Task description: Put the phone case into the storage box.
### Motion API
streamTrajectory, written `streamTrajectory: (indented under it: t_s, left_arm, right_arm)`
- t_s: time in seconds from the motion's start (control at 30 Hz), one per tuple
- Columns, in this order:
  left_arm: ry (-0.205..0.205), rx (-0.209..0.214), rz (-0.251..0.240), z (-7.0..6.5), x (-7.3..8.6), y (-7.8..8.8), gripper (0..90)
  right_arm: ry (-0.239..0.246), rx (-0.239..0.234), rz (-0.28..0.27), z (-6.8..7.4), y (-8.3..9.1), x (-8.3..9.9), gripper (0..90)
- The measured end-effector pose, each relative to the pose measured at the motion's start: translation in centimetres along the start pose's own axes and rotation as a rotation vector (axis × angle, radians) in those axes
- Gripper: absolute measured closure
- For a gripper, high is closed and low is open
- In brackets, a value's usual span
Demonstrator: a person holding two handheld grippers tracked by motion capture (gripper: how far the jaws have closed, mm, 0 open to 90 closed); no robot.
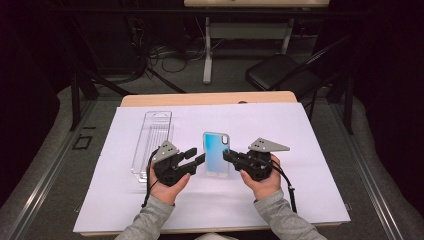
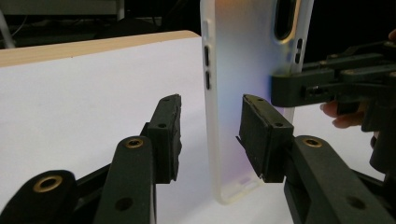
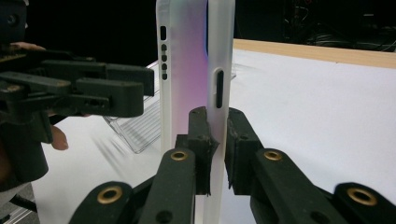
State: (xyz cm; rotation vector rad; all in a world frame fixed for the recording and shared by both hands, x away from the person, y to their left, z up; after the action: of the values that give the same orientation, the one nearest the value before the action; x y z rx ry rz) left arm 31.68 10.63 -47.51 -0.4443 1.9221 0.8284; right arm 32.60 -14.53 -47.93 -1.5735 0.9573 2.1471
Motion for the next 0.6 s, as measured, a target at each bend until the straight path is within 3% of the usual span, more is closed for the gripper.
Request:
streamTrajectory:
  t_s: [0.37,0.6]
  left_arm:
    - [0.007,-0.015,-0.026,0.1,-0.5,0.7,59.0]
    - [0.036,-0.013,-0.04,0.4,-0.7,1.1,59.8]
  right_arm:
    - [0.015,-0.001,0.008,0.8,-0.6,0.5,82.3]
    - [0.028,0.007,0.008,1.2,-0.7,0.6,82.2]
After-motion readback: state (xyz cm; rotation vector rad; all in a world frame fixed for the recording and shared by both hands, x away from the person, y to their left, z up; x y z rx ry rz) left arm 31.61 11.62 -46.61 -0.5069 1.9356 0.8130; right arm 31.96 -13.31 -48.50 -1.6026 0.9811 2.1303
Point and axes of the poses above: each handheld gripper's, and its own axes: y roughly backward along the jaws, x roughly out of its underside, z roughly to its left, the point moved 1 cm from there along -y, roughly forward along the jaws, and after that the axes turned 5 degrees about y, right-handed, at the moved point
